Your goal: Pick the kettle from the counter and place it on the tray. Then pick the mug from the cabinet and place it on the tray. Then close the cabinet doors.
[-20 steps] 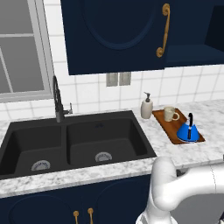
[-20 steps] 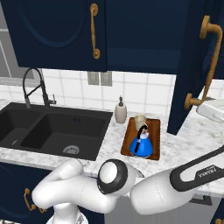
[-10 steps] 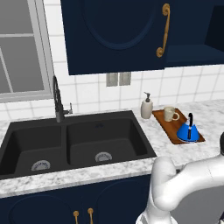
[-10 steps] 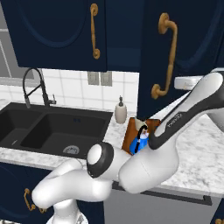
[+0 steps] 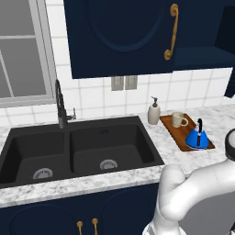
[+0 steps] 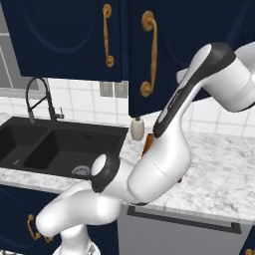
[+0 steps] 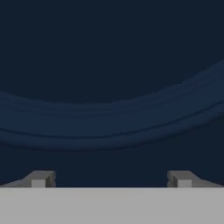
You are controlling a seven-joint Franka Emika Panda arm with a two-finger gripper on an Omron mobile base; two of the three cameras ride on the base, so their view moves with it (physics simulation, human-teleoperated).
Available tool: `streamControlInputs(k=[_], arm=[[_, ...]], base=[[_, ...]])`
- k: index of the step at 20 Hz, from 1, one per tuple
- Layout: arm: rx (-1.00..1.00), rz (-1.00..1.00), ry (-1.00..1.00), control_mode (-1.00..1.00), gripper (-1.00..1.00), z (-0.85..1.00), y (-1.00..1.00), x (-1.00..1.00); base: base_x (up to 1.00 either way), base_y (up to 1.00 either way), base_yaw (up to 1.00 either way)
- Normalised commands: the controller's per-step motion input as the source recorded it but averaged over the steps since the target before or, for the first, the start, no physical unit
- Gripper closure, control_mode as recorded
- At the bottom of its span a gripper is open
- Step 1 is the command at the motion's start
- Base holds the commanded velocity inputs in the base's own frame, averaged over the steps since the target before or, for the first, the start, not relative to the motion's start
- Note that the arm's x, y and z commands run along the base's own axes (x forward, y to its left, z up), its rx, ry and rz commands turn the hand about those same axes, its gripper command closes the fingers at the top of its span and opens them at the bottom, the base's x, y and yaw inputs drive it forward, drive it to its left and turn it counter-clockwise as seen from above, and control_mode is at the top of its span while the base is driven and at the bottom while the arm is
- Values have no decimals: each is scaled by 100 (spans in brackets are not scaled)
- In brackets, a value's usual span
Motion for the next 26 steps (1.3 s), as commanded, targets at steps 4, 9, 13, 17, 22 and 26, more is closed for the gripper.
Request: streamControlInputs(k=[4,9,13,17,22,26], arm=[[-2,-27,-12,-100,-100,-58,100,93],[-2,-25,-16,-100,-100,-59,100,88],[-1,-26,-18,-100,-100,-54,96,90],[0,-28,-19,-100,-100,-50,85,97],[0,-29,-19,-100,-100,-49,74,97],[0,-31,-17,-100,-100,-42,63,99]], base=[[0,0,0],[0,0,0],[0,0,0],[0,0,0],[0,0,0],[0,0,0]])
